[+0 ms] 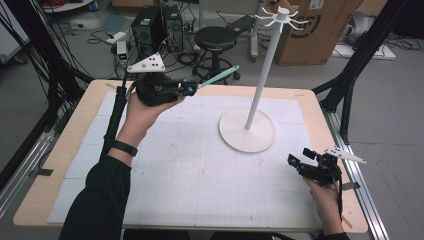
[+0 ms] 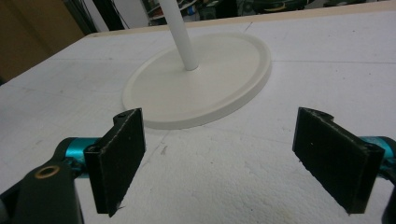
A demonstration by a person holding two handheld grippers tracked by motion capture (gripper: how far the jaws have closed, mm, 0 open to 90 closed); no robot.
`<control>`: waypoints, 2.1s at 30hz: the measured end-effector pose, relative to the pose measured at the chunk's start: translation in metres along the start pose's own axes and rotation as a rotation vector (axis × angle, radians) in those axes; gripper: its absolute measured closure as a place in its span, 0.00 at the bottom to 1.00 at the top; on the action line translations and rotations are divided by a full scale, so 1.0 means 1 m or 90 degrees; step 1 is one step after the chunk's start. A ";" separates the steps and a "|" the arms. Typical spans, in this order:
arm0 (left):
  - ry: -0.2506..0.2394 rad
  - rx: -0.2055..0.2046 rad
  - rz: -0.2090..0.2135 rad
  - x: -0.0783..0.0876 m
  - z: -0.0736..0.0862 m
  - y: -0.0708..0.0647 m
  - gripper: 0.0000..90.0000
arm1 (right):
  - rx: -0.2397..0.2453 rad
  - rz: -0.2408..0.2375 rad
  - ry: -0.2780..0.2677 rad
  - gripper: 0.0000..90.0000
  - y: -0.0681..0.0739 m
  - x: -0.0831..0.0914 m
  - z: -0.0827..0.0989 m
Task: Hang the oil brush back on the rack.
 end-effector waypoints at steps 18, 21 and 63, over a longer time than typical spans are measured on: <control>-0.042 -0.020 0.013 -0.004 -0.072 -0.010 0.92 | -0.007 -0.002 0.000 0.18 0.000 0.002 0.000; -0.047 -0.027 0.015 -0.004 -0.079 -0.012 0.92 | -0.004 -0.002 -0.001 0.18 0.000 0.002 0.000; -0.062 -0.067 0.006 -0.018 -0.101 -0.021 0.91 | -0.010 -0.001 -0.004 0.18 -0.002 0.005 -0.001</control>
Point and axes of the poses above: each handheld gripper's, and its own axes: x roughly backward along the jaws, z roughly out of its underside, y roughly to its left, the point moved 7 cm from there along -x, roughly forward along the jaws, and after that the axes turned 4 degrees about z, right-handed, at the moved point
